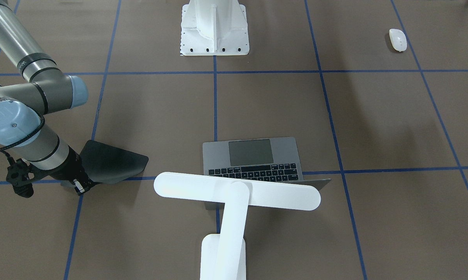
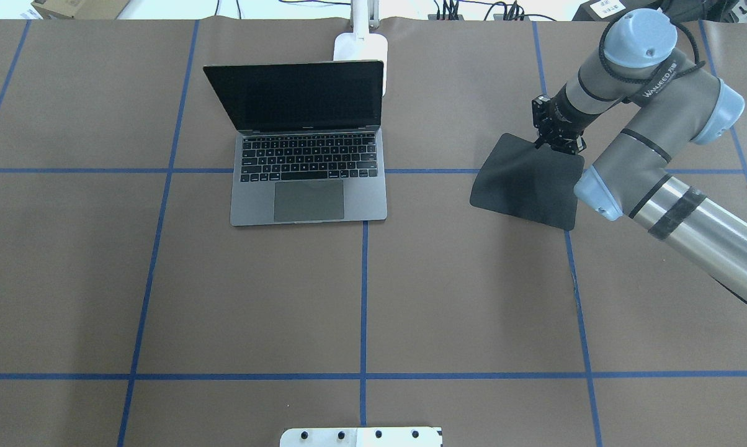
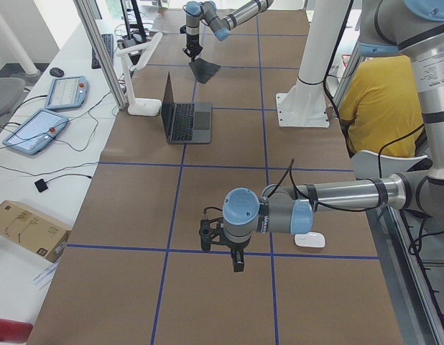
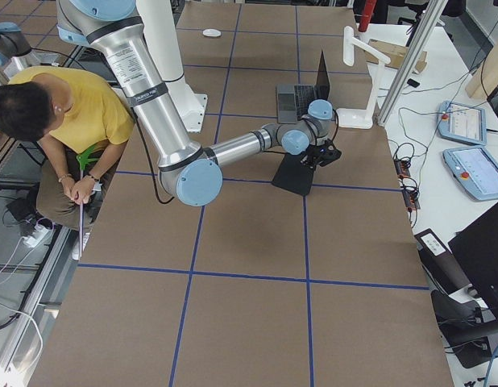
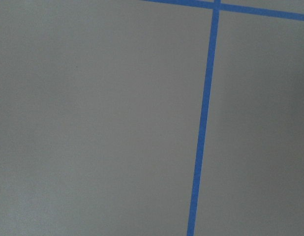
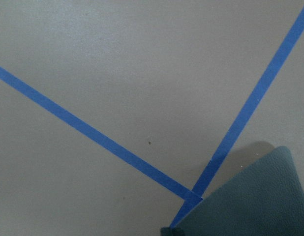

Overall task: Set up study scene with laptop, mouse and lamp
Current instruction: 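Lower the mouse pad flat beside the laptop with the right gripper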

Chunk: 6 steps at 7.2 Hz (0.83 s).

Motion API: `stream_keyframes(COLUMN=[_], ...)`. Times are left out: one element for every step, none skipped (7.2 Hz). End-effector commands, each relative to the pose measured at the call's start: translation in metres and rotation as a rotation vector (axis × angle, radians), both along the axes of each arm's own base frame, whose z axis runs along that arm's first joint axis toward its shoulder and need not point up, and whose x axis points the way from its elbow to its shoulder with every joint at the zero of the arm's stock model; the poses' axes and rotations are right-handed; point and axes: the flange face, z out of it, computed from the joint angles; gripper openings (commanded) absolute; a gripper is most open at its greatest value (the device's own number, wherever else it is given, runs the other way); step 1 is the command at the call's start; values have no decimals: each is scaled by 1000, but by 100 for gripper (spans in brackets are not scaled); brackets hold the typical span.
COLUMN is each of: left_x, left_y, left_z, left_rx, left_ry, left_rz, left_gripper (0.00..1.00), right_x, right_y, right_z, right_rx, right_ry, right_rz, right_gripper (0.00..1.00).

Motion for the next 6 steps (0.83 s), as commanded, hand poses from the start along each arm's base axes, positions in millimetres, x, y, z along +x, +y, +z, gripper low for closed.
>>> stream_keyframes(left_x=[0, 0, 0, 0, 1, 0], left_y=[1, 1, 1, 1, 1, 2], left_z=[1, 1, 1, 2, 3, 4], left_rx=[-2, -3, -2, -5, -5, -8], left_ry=[0, 0, -2, -2, 0, -2], left_rz=[0, 0, 2, 0, 2, 2], left_gripper=[100, 100, 100, 100, 100, 100], right_x=[-34, -50, -63, -79, -99, -112], right_y=[10, 14, 19, 20, 19, 17], right_z=[-28, -40, -52, -66, -81, -93], right_rx=[54, 72, 57, 34, 13, -19], right_ry=[-33, -28, -41, -46, -47, -53], right_rz=[-32, -31, -16, 19, 53, 75], right_gripper=[0, 0, 0, 0, 0, 0])
